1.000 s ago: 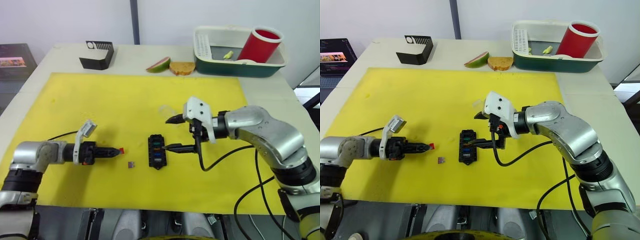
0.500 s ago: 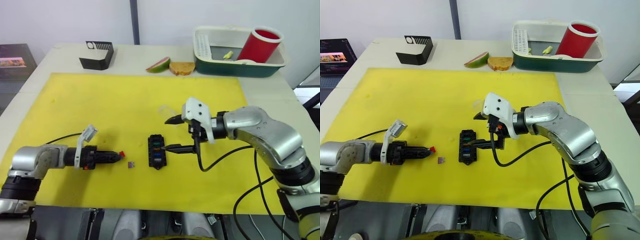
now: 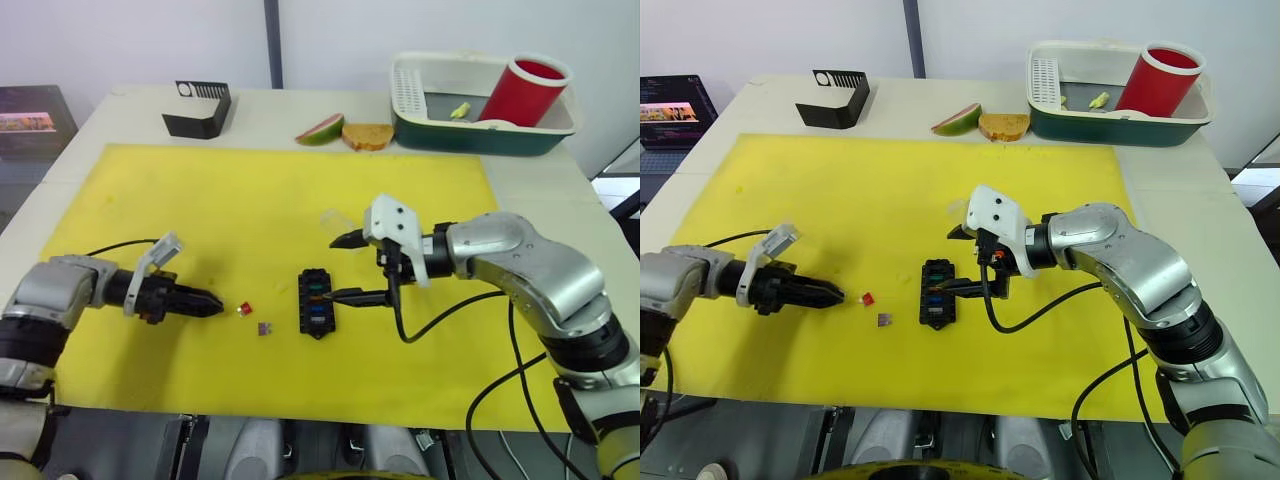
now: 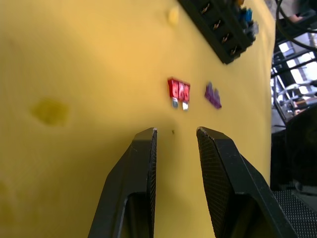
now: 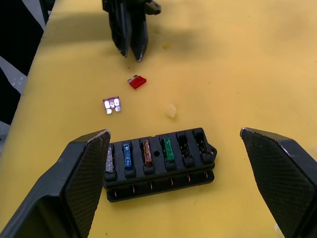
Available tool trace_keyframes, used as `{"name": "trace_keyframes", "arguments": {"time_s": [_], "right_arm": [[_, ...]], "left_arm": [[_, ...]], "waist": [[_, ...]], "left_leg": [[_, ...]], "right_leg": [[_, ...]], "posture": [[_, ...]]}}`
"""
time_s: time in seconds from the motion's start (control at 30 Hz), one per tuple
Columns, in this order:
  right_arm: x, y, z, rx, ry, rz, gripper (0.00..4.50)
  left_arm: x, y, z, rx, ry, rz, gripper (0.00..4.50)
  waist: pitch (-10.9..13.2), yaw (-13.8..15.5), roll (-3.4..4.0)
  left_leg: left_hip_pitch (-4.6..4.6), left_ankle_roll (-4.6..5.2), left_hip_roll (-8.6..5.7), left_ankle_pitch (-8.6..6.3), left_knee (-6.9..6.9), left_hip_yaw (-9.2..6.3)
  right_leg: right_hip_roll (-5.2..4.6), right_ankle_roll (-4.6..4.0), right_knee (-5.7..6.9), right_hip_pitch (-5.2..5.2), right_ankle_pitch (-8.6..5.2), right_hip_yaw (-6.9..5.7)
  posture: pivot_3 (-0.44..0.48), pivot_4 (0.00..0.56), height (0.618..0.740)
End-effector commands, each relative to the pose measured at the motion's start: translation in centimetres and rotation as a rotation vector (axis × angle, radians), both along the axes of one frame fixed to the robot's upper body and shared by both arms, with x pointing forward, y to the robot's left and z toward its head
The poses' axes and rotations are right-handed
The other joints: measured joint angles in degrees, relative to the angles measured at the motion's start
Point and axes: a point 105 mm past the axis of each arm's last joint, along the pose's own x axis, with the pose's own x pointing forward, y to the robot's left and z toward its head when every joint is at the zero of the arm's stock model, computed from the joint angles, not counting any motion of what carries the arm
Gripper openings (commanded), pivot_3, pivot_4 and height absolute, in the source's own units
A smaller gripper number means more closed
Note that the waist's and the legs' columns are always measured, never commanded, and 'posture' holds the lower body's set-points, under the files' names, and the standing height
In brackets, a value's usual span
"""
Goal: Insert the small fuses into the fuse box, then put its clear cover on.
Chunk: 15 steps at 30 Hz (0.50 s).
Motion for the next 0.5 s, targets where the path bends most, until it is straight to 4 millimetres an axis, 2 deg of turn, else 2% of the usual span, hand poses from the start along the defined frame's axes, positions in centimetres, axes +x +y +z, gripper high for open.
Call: {"name": "trace_keyframes", "arguments": {"time_s": [0.03,0.47,0.5], "right_arm": [[-0.2,0.3,0.8,0.008,-0.044,0.019,4.5],[-0.2,0.2,0.7,0.003,-0.049,0.004,4.5],[-0.2,0.2,0.7,0.004,-0.048,0.002,4.5]], "left_arm": [[0.4,-0.7,0.5,-0.014,-0.015,-0.041,1.34],[0.2,-2.0,-0.9,0.008,0.019,-0.125,1.34],[0.2,-1.9,-1.0,0.003,0.022,-0.116,1.11]], "waist": [[0.0,0.0,-0.01],[0.0,-0.1,-0.01],[0.0,-0.1,-0.01]], "left_leg": [[0.0,0.0,0.0,0.0,0.0,0.0],[0.0,0.01,0.0,0.0,0.02,0.01],[0.0,0.01,0.0,0.0,0.02,0.01]], "right_leg": [[0.01,0.0,0.01,0.0,0.0,0.0],[0.1,0.03,0.03,0.01,0.0,-0.01],[0.11,0.03,0.03,0.01,0.0,-0.01]], "posture": [[0.0,0.15,0.74],[0.0,0.15,0.74],[0.0,0.15,0.74]]}}
